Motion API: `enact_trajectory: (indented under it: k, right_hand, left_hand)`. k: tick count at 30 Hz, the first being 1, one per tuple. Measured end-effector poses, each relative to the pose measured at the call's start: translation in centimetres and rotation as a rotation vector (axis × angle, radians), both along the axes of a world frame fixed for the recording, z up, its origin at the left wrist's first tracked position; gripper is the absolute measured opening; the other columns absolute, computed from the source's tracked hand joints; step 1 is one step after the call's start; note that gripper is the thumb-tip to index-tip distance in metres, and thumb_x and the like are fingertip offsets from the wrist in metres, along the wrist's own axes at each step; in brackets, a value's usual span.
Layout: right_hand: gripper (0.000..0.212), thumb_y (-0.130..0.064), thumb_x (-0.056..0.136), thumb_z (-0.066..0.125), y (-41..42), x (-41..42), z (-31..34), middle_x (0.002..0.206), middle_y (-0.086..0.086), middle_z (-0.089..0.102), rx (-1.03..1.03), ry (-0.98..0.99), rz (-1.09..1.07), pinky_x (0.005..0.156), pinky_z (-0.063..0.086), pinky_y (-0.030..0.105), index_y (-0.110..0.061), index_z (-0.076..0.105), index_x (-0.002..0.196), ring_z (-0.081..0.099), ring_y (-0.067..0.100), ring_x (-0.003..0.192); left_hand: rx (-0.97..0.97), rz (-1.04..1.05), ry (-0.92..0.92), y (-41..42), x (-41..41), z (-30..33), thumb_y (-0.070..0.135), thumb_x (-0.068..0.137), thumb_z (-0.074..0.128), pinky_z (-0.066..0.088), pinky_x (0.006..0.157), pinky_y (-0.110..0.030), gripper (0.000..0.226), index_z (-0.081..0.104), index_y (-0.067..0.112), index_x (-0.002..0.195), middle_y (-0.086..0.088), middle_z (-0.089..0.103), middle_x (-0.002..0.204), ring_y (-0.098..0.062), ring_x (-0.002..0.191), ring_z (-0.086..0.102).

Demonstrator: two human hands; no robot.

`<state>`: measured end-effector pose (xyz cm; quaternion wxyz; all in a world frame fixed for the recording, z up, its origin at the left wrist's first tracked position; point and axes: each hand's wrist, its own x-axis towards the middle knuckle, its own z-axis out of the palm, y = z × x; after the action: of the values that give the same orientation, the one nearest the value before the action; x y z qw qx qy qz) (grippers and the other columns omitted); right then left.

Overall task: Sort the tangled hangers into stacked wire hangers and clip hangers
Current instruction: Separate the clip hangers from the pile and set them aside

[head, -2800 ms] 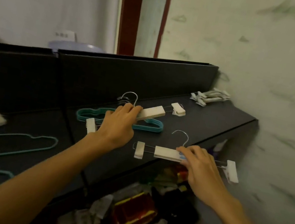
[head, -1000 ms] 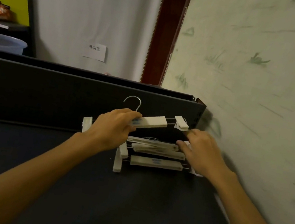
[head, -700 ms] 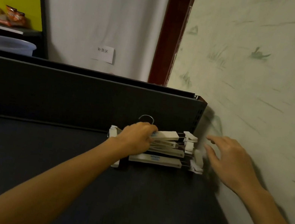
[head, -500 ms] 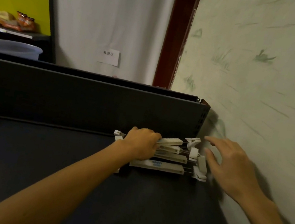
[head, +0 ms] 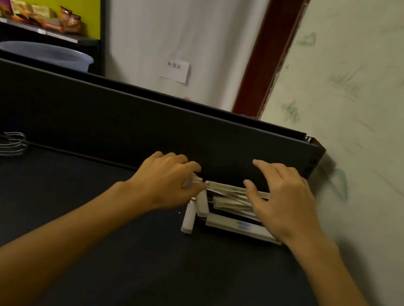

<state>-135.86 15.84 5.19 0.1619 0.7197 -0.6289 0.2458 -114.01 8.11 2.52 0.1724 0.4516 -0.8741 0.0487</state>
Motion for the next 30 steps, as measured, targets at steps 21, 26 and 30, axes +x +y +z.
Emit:
enact_trajectory:
  k: [21, 26, 30]
  right_hand:
    - [0.058, -0.056, 0.089, 0.042, 2.2, 43.9, -5.7, 0.125, -0.001, 0.051, 0.178, 0.074, 0.213, 0.095, 0.038, 0.032, -0.024, 0.041, 0.137, 0.047, 0.017, 0.112]
    - [0.057, -0.057, 0.088, 0.041, 2.7, 57.1, -6.8, 0.123, 0.001, 0.054, 0.194, 0.043, 0.326, 0.094, 0.038, 0.036, -0.022, 0.048, 0.132, 0.049, 0.021, 0.112]
    - [0.055, -0.056, 0.089, 0.042, 1.3, 65.8, -6.8, 0.125, 0.001, 0.052, 0.211, 0.07, 0.405, 0.093, 0.036, 0.035, -0.023, 0.047, 0.134, 0.047, 0.021, 0.114]
  left_hand:
    - [-0.096, 0.374, 0.016, 10.8, 48.1, -3.5, 0.056, 0.088, 0.041, 0.045, 0.084, -0.04, 0.049, 0.057, 0.024, 0.122, 0.001, 0.063, 0.114, -0.024, 0.102, 0.06]
    - [-0.048, 0.498, 0.016, 13.9, 60.9, -4.8, 0.058, 0.085, 0.038, 0.047, 0.082, -0.04, 0.054, 0.059, 0.023, 0.121, 0.002, 0.064, 0.112, -0.024, 0.099, 0.061]
    - [-0.046, 0.585, 0.041, 14.6, 69.5, -5.2, 0.055, 0.085, 0.044, 0.047, 0.08, -0.04, 0.048, 0.061, 0.023, 0.118, 0.002, 0.064, 0.112, -0.024, 0.099, 0.062]
